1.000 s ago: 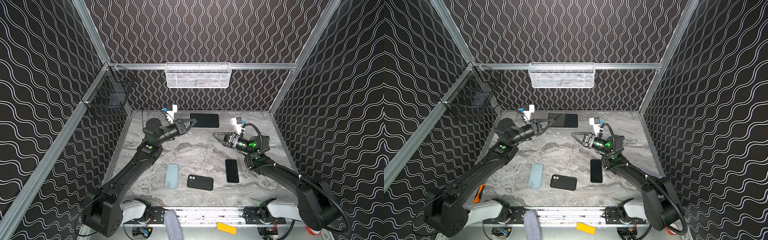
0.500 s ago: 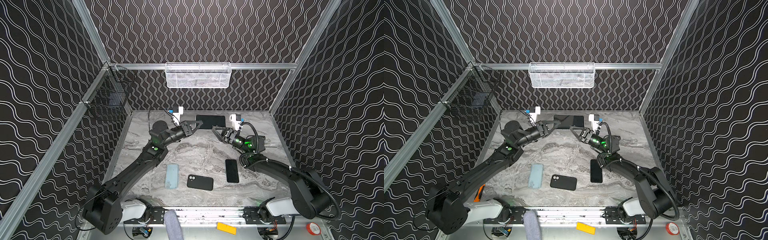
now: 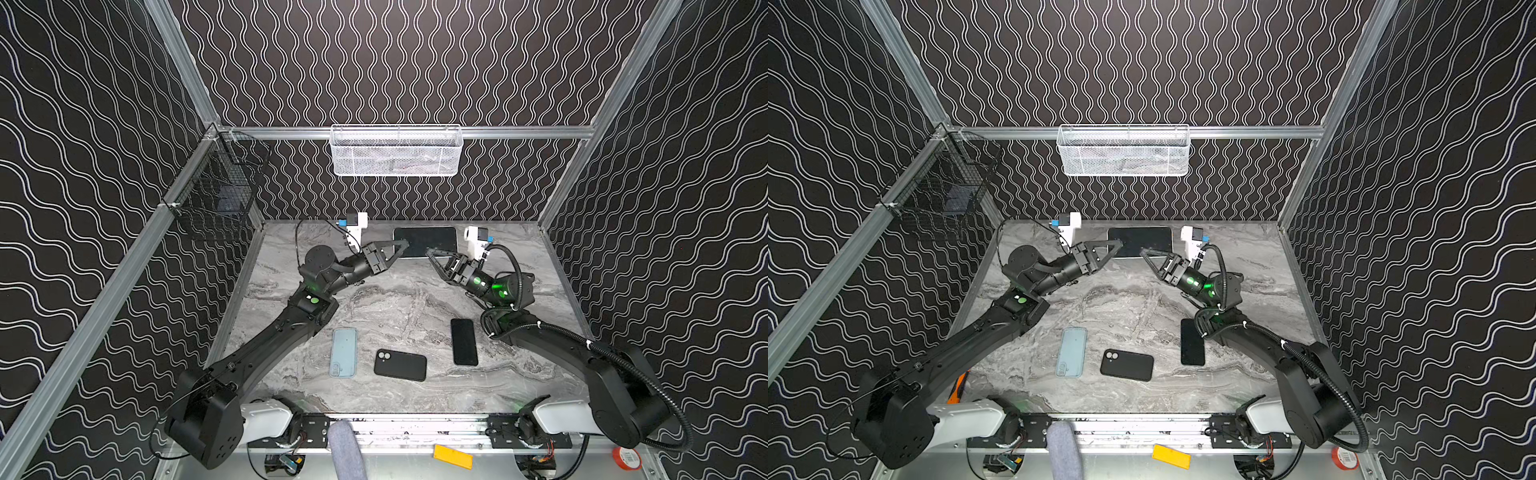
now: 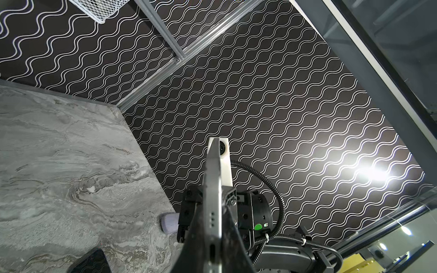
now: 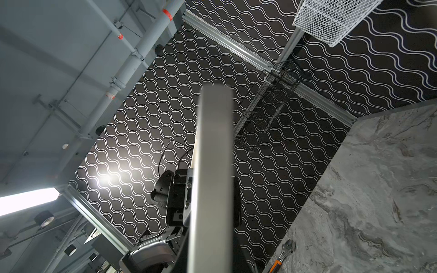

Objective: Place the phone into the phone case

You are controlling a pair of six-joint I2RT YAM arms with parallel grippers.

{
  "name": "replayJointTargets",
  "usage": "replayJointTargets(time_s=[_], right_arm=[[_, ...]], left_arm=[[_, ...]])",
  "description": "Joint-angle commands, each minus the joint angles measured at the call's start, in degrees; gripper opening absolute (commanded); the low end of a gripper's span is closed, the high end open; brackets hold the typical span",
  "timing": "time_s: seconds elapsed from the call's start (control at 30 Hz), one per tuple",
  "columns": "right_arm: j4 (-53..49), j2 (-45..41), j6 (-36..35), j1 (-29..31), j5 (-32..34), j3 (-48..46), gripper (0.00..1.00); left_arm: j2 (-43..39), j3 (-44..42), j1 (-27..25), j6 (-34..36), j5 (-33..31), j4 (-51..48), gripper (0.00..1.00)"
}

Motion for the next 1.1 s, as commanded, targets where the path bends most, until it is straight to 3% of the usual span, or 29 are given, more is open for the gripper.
replayJointTargets(time_s=[0.0,0.13,0.2,0.27,0.3,0.43,0.5,0.67,0.73,0.9,0.97,1.07], right_arm=[[2.72,-0.62,-2.72,-0.03,2.62,0.38,0.07],[-1.04,-2.08,-5.13,0.0,3.02,0.75,0.04],[-3.56,-2.9,-6.55,-0.01,3.08,0.91,0.03],[-5.98,-3.93,-7.94,-0.01,2.98,0.94,0.03],[-7.64,-4.65,-8.68,-0.05,2.77,1.01,0.03],[-20.71,-9.91,-14.23,-1.11,2.51,1.52,0.02],[-29.16,-12.6,-17.65,-2.26,1.83,2.66,0.02],[-59.81,-15.6,-33.05,-6.85,-6.27,11.66,0.0],[-69.72,-14.71,-40.15,-7.87,-10.93,14.94,0.0],[-81.32,-11.82,-50.5,-8.34,-19.24,16.83,0.01],[-81.74,-11.55,-51.82,-8.38,-21.21,16.83,0.0],[-80.22,-12.35,-50.66,-8.43,-19.44,15.33,0.0]], left_arm=[[0.08,0.3,-0.48,3.1,0.03,-0.63,0.0],[0.43,0.4,-0.56,3.35,1.08,-1.15,0.0],[0.27,0.17,-0.53,3.68,1.43,-0.34,0.19],[-0.06,-0.19,-0.54,4.49,1.48,0.13,0.32],[-0.41,-0.31,-0.54,5.39,1.43,-0.53,0.44],[-3.94,-0.43,0.22,12.38,-1.07,-8.38,0.79],[-6.09,0.22,1.38,16.57,-2.31,-14.67,0.86],[-8.82,6.5,2.89,36.42,-4.56,-36.69,0.89],[-7.96,9.16,3.04,43.77,-2.68,-43.08,0.9],[-5.12,11.41,2.98,53.05,3.5,-48.44,0.9],[-4.16,11.69,3.0,54.8,6.53,-48.62,0.91],[-3.43,12.31,3.02,54.54,4.84,-50.59,0.9]])
